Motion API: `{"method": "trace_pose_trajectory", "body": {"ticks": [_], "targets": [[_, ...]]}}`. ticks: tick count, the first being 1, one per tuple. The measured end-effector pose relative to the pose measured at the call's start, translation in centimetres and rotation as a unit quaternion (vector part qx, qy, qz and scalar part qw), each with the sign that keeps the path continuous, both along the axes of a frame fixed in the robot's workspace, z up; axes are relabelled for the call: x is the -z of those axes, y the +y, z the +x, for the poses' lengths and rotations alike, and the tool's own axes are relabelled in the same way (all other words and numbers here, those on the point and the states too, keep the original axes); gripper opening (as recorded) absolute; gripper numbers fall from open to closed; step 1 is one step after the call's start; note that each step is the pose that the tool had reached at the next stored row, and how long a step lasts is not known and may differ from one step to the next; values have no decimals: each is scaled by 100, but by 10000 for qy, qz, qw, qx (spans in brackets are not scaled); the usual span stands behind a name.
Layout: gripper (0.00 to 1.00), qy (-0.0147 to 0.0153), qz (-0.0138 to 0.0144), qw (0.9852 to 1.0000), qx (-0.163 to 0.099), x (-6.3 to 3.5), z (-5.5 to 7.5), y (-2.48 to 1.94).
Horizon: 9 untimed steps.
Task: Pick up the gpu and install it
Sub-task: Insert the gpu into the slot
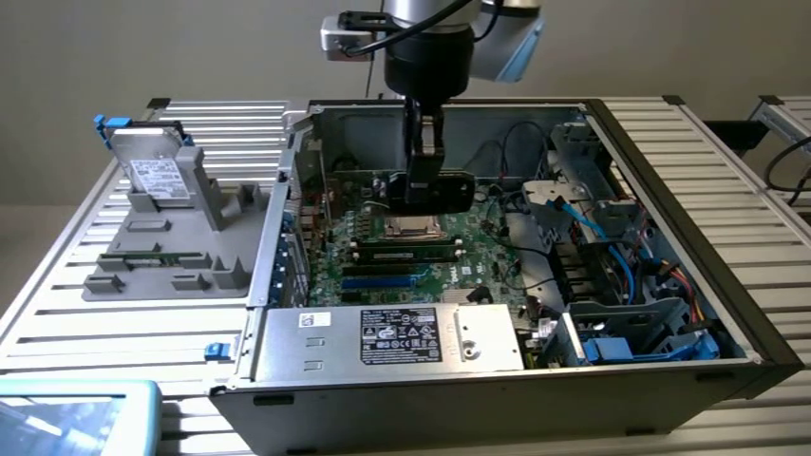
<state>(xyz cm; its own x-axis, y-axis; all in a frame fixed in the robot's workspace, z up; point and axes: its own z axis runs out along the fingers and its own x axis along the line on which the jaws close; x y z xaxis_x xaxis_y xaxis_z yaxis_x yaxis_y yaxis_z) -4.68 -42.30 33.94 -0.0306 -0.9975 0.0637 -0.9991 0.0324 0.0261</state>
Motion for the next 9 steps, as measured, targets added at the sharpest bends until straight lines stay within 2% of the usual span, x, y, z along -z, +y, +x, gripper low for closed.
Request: {"method": "trace_pose_trajectory", "body": {"ticks": [3, 4, 9], "targets": [[28, 0, 40, 10000, 0, 42, -18, -10], [28, 0, 45, 10000, 0, 46, -19, -12], [28, 0, 49, 10000, 0, 57, -35, -12]]}}
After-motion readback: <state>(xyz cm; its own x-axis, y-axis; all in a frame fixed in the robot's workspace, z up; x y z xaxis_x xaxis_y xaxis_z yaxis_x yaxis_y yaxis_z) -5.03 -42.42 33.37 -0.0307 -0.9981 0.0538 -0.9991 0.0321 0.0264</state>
